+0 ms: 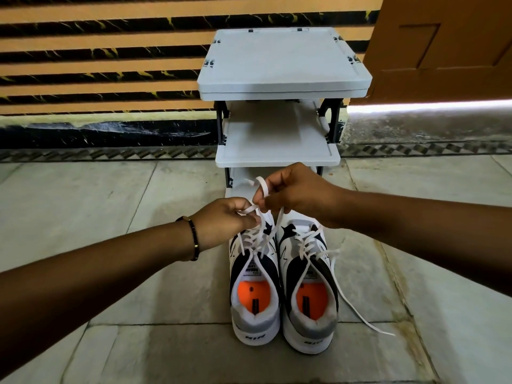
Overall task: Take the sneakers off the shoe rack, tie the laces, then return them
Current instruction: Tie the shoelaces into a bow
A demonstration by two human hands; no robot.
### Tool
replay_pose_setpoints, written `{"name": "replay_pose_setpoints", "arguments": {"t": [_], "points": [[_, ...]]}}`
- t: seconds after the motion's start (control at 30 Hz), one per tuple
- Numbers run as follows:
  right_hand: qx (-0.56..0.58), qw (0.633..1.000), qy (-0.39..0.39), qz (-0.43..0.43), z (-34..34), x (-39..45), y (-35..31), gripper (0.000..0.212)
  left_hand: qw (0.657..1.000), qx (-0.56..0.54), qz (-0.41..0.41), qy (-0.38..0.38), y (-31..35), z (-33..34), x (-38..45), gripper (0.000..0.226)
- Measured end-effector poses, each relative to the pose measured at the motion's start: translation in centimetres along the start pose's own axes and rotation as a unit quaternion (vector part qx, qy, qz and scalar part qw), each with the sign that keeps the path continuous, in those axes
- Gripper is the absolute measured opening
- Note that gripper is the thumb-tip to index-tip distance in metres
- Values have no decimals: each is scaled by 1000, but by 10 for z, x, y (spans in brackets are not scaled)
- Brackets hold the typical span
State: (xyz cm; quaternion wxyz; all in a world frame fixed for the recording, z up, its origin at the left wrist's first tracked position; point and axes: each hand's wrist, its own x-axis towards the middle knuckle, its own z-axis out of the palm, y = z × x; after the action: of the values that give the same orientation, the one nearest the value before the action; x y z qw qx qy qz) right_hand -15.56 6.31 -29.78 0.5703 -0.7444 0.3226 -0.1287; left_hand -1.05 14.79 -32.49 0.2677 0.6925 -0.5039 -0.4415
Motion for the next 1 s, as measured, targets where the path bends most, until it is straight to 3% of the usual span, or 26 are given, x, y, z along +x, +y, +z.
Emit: {"name": "replay_pose_setpoints", "arguments": {"t": [0.07, 0.17, 0.4, 0.5, 0.63, 0.73, 0.87, 1.0], "points": [[-9, 1000, 4, -4, -1, 0, 1, 15, 1000, -8, -6, 18, 3, 2, 0, 19], [-13, 1000, 16, -18, -3, 2, 4, 13, 997, -63, -32, 24, 11, 1, 2, 11], [39, 997, 11, -67, -1, 2, 9, 13, 972, -209, -105, 10, 11, 3, 0, 37], [14, 996, 12, -87, 4, 1, 12, 12, 960, -251, -119, 7, 12, 2, 1, 30], [79, 995, 26, -58, 9, -4, 15, 14, 947, -281, -149, 44, 15, -2, 0, 31], [90, 992, 83, -8, 7, -3, 20, 16, 932, -310, -155, 103, 9, -3, 2, 34], [25, 987, 137, 81, -7, -1, 40, 19, 901, -353, -158, 196, -16, -23, 7, 23], [-226, 957, 129, 129, -27, -3, 62, 22, 918, -256, -223, 207, -52, -40, 11, 30]]}}
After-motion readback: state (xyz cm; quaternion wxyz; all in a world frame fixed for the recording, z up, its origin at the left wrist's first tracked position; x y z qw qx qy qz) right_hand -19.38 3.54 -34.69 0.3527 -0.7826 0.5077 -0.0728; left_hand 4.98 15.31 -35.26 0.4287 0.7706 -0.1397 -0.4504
